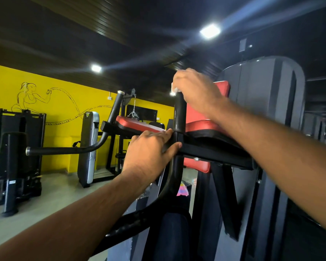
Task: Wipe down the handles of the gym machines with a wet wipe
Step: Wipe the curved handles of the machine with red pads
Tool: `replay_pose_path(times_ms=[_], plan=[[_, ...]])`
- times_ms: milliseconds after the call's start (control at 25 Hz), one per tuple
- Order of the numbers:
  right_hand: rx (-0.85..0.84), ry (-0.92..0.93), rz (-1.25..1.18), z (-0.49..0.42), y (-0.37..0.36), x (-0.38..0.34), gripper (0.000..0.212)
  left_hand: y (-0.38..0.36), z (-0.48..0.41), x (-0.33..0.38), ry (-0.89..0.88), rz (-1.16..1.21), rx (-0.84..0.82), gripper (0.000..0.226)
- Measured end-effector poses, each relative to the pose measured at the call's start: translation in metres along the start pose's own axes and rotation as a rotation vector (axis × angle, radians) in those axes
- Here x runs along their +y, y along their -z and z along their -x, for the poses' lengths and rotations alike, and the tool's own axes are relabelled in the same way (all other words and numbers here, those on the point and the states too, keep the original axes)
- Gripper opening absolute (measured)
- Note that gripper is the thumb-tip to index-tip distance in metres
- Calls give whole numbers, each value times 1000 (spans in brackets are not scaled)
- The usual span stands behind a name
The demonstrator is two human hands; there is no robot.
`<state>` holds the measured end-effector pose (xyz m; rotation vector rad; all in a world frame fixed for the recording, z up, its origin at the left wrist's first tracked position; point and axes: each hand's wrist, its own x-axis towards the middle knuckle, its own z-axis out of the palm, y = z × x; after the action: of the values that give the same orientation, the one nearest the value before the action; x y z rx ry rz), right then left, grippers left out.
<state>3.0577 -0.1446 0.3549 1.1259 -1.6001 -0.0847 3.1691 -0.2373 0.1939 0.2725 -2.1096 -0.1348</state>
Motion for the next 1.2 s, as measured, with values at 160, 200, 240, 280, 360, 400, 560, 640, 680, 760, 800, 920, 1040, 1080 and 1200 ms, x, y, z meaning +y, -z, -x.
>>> replay_pose_path(times_ms=[160,200,240,280,360,400,560,640,680,760,800,920,1040,1080,1200], plan=[[392,-475,-492,36,-31,-31,32,-4,7,3,-13,13,-9,57],[424,-559,-545,35,-33,-32,32,-5,8,3,-16,16,-5,57],[424,-623,-539,32,-31,-33,29,-6,7,2,-19,17,-1,58],[414,-671,-518,28,-29,-32,22,-6,6,1,-23,15,3,59],[409,-715,-495,26,-24,-30,17,-6,4,0,-25,2,9,59],[395,-713,-494,27,-23,-29,19,-6,4,0,-27,-3,3,59],[345,-802,-622,17,-39,-20,24,-4,5,0,-29,-16,15,59],[324,-956,-841,10,-55,-15,28,-3,5,0,-27,-31,0,59],[335,-1035,-1019,6,-59,-11,29,-4,6,1,-27,-33,-13,59],[392,-1137,-1455,-1,-59,-4,29,-2,6,2,-36,-20,-7,58],[393,-1148,-1631,-4,-57,-2,27,-2,4,1,-35,-3,13,58],[265,-1128,-1689,-3,-58,-7,18,-2,5,-3,-18,12,23,58],[219,-1107,-1747,-3,-52,-6,20,-4,4,-2,-20,42,4,58],[233,-1099,-1774,-6,-50,-1,23,-5,4,0,-24,50,9,58],[212,-1082,-1885,-9,-42,8,30,-6,4,3,-33,55,13,59]])
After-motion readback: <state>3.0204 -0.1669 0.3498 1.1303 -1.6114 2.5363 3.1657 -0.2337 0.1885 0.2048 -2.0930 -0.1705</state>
